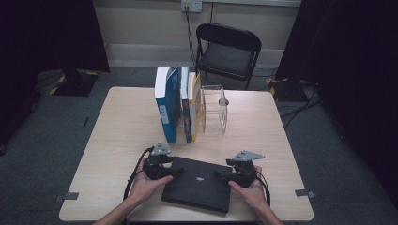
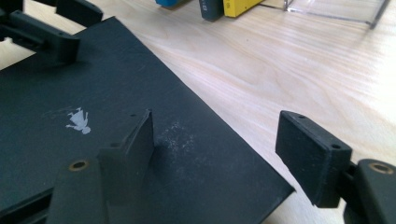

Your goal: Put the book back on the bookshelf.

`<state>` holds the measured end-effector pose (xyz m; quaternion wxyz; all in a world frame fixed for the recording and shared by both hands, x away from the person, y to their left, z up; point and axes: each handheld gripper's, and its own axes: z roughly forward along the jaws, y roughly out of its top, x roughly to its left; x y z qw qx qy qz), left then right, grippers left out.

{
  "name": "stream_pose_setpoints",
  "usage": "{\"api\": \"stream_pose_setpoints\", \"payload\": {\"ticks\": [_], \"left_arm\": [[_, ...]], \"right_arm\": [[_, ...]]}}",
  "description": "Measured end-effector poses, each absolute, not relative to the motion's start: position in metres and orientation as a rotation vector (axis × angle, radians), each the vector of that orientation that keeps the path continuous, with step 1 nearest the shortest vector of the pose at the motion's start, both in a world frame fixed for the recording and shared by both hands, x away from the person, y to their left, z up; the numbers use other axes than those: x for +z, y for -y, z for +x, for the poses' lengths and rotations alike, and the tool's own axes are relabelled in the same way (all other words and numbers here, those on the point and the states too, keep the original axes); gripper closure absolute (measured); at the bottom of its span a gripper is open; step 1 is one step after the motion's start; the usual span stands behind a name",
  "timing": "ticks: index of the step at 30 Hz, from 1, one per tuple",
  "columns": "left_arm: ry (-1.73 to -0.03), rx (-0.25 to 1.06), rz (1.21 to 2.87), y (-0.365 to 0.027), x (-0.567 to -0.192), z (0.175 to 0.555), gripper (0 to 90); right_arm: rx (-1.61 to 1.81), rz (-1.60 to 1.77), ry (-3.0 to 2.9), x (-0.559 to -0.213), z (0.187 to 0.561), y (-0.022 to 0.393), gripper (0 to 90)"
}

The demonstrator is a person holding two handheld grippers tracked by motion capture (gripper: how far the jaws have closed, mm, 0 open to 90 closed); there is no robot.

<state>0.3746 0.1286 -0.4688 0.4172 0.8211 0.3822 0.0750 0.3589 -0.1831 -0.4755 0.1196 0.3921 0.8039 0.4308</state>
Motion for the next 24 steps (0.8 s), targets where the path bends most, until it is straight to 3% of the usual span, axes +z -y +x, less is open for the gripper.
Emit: {"api": "stream_pose_setpoints", "payload": {"ticks": [15,24], "left_arm": [[-0.924,0.173,2.057,-0.104,-0.47,0.393,39.0],[-0.882,0.116,2.092,-0.119,-0.467,0.375,39.6]], "right_arm": [[1.248,1.089,-2.372,-0.473,0.334,0.194,30.3],[1.264,1.103,-2.386,-0.474,0.34,0.192,29.5]]}}
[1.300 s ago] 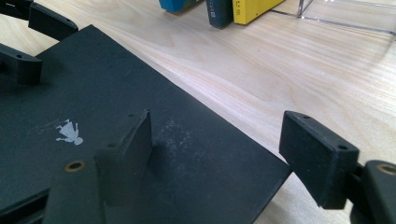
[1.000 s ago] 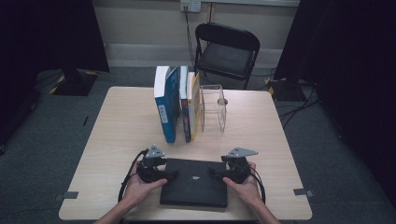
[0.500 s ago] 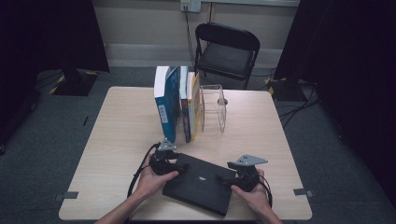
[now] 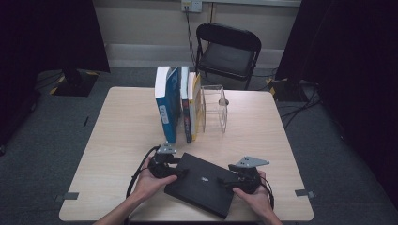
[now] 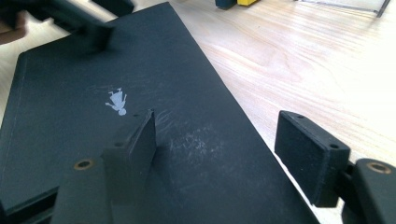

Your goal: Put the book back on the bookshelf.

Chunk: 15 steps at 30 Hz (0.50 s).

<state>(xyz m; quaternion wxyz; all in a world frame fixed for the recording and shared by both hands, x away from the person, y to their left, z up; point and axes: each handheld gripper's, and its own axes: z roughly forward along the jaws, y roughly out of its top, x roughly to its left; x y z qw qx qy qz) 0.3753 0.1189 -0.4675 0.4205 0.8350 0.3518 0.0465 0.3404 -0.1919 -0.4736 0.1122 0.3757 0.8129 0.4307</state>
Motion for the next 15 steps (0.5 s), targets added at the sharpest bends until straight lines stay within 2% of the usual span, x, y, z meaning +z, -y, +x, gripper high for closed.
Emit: {"api": "stream_pose_setpoints", "payload": {"ticks": [6,8,10,12,15], "left_arm": [[-0.875,0.122,2.092,-0.12,-0.468,0.373,38.2],[-0.882,0.123,2.081,-0.118,-0.469,0.375,37.4],[-0.885,0.125,2.079,-0.117,-0.47,0.378,36.6],[-0.886,0.14,2.074,-0.114,-0.47,0.383,36.5],[-0.903,0.13,2.066,-0.11,-0.47,0.394,36.8]], "right_arm": [[1.248,1.112,-2.38,-0.472,0.34,0.19,29.0],[1.237,1.116,-2.376,-0.47,0.335,0.191,26.3],[1.233,1.135,-2.342,-0.468,0.325,0.193,17.2],[1.237,1.163,-2.328,-0.466,0.322,0.194,14.1],[1.238,1.188,-2.321,-0.465,0.309,0.201,17.0]]}}
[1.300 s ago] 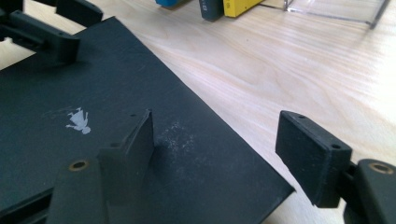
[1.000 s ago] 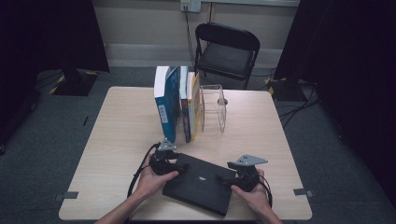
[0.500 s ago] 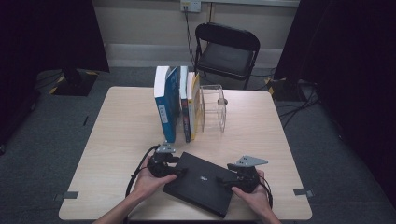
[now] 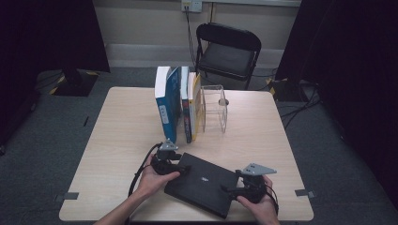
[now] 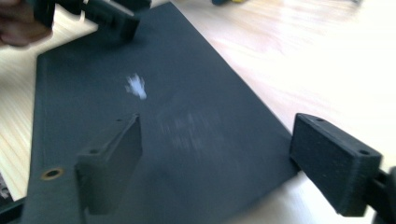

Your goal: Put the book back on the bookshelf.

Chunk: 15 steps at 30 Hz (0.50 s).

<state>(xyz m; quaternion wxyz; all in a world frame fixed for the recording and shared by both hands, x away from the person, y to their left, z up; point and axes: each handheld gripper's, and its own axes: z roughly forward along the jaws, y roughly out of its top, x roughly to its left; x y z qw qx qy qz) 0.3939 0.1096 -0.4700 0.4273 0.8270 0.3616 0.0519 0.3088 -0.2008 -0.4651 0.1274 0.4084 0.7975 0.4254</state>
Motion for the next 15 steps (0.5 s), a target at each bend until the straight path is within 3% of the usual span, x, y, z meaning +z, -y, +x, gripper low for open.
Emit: {"api": "stream_pose_setpoints", "payload": {"ticks": [5,6,7,10,11,15], "left_arm": [[-0.909,0.146,2.057,-0.106,-0.47,0.398,39.1],[-0.9,0.157,2.06,-0.107,-0.47,0.397,39.9],[-0.902,0.154,2.063,-0.108,-0.469,0.396,41.8],[-0.901,0.147,2.053,-0.11,-0.47,0.395,42.6],[-0.898,0.145,2.057,-0.11,-0.47,0.395,43.0],[-0.898,0.154,2.057,-0.111,-0.47,0.393,43.6]], "right_arm": [[1.197,1.267,-2.327,-0.472,0.294,0.218,21.8],[1.211,1.289,-2.322,-0.472,0.294,0.22,27.9],[1.2,1.292,-2.264,-0.469,0.294,0.225,41.9],[1.171,1.33,-2.212,-0.468,0.296,0.231,41.7],[1.136,1.377,-2.189,-0.47,0.3,0.237,49.9],[1.052,1.41,-2.197,-0.475,0.302,0.24,48.9]]}}
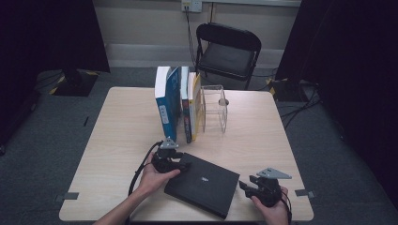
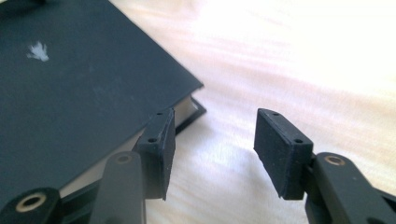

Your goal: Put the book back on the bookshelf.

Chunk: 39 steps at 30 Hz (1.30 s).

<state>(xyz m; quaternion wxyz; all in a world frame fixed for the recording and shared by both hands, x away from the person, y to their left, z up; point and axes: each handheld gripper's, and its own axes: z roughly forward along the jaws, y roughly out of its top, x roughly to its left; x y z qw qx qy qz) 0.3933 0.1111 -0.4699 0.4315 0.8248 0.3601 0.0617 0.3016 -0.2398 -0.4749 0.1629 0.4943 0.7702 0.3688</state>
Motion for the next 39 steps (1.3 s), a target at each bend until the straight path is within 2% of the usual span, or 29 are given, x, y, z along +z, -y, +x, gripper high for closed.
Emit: {"api": "stream_pose_setpoints", "payload": {"ticks": [2,11,18,22,24,28,30,31,39], "left_arm": [[-0.895,0.153,2.053,-0.112,-0.47,0.392,44.3],[-0.91,0.143,2.066,-0.124,-0.468,0.387,46.9],[-0.93,0.148,2.097,-0.147,-0.464,0.377,45.2],[-0.962,0.15,2.043,-0.159,-0.467,0.376,47.0],[-0.966,0.143,2.04,-0.159,-0.467,0.378,44.7],[-0.968,0.17,2.023,-0.154,-0.462,0.39,42.3],[-0.967,0.186,2.033,-0.15,-0.46,0.396,42.3],[-0.966,0.194,2.022,-0.148,-0.459,0.399,42.2],[-0.968,0.166,2.033,-0.137,-0.469,0.412,44.9]], "right_arm": [[1.018,1.409,-2.232,-0.478,0.304,0.237,46.5],[1.027,1.382,-2.272,-0.485,0.315,0.231,46.7],[1.028,1.359,-2.234,-0.488,0.343,0.214,47.1],[1.031,1.357,-2.204,-0.491,0.363,0.203,45.7],[1.028,1.362,-2.204,-0.491,0.364,0.202,45.5],[1.039,1.352,-2.191,-0.483,0.356,0.207,43.3],[1.095,1.342,-2.208,-0.477,0.346,0.213,36.4],[1.13,1.344,-2.213,-0.474,0.34,0.214,36.6],[1.253,1.228,-2.304,-0.463,0.29,0.207,28.1]]}}
